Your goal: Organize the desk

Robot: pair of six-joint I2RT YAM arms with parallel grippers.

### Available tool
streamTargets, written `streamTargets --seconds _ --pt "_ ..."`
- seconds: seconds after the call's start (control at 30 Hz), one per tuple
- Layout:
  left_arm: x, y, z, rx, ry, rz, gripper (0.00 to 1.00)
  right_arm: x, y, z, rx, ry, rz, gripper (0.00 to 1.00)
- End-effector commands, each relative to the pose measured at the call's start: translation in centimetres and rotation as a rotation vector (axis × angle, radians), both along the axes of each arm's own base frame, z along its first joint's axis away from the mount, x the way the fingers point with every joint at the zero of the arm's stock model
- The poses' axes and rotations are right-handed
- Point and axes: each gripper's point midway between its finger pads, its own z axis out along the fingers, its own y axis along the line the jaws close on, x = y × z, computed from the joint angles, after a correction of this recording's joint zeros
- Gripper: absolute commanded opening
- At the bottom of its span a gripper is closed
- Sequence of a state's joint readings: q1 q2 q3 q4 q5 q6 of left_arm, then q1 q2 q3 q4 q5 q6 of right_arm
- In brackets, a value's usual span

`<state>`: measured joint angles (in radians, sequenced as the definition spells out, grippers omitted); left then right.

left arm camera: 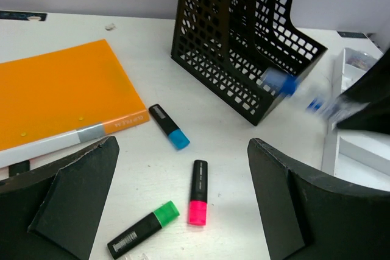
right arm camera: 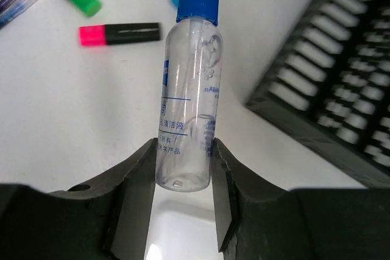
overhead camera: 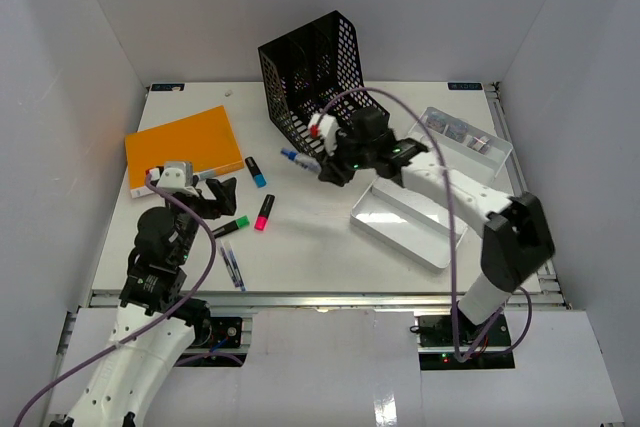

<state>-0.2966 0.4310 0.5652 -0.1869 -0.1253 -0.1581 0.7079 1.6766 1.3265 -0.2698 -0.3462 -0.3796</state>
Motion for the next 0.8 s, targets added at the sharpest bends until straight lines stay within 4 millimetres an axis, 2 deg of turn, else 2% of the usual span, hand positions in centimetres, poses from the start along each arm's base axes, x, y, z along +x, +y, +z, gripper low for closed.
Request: streamTargets --seconds 0.0,0.03,0.1,0.17,0.3,0.5,0.63,0.77 --pt "0.3 -2.4 -0.7 -0.011 0.031 -0.123 0.98 1.3 -9.0 3.9 0.044 -0.094 0.022 0.14" --pt "0.1 -2.9 -0.7 -0.012 0.035 -0.156 0.98 0.9 -9.7 3.7 0.038 -0.094 0.014 0.14" --pt "0.5 -4.5 -1.6 -0.020 0.093 -0.229 0.98 1.6 -15.4 1.7 -0.041 -0.109 -0.100 0.14" --pt "0.8 -5.7 -2.6 -0.034 0.151 -0.282 0.98 2.1 -20.3 0.1 -0.115 -0.128 -0.196 0.15" --pt "1.4 -7.5 -4.5 -0.083 0.259 -0.356 0.98 2.2 -26.2 -2.0 -0.217 -0.148 -0.275 0.17" --pt "2.1 -9.3 -7.5 -0.200 0.429 -0.390 0.98 3.2 -30.6 -5.4 -0.304 -0.093 -0.305 0.22" --pt "2.9 -9.9 -9.8 -0.277 0.543 -0.362 0.98 4.5 -31.7 -6.7 -0.331 -0.061 -0.311 0.24" --pt "3.8 -9.7 -10.3 -0.317 0.574 -0.314 0.98 5.4 -31.9 -7.0 -0.338 -0.060 -0.300 0.29"
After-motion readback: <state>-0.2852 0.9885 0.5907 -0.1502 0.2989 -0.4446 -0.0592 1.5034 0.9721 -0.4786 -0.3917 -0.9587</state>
